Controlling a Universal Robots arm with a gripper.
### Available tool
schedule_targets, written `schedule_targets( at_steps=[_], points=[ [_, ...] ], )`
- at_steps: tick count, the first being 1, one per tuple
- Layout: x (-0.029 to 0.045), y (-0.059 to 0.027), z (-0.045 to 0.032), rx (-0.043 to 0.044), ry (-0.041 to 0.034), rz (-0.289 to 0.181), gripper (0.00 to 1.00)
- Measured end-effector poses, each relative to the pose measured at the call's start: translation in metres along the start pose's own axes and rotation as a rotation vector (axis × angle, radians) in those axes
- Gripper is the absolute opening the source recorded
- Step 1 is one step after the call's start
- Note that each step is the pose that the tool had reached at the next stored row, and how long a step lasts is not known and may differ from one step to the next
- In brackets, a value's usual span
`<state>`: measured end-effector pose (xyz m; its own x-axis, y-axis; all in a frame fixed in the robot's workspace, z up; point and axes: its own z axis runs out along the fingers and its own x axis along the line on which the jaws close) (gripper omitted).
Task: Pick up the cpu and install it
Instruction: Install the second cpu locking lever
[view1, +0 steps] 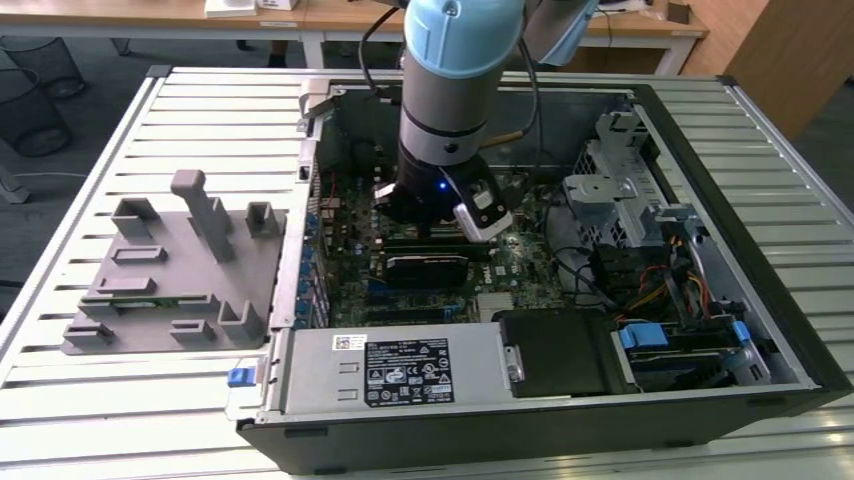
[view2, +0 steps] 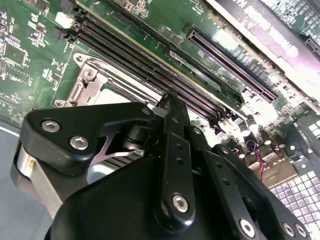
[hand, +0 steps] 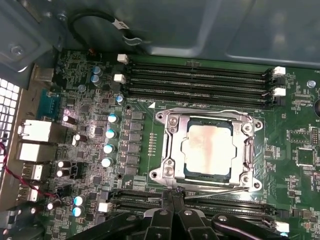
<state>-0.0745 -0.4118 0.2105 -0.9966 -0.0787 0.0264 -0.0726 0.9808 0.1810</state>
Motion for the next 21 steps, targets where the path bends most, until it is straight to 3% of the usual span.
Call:
schedule_targets(
  at_steps=[16, 21],
  points=[
    [0.0032, -0.0023, 0.0055, -0.0271, -0.0020, -0.001, 0.11],
    [0.0032, -0.0026, 0.0068, -0.0301, -0.0022, -0.001, 0.11]
  ],
)
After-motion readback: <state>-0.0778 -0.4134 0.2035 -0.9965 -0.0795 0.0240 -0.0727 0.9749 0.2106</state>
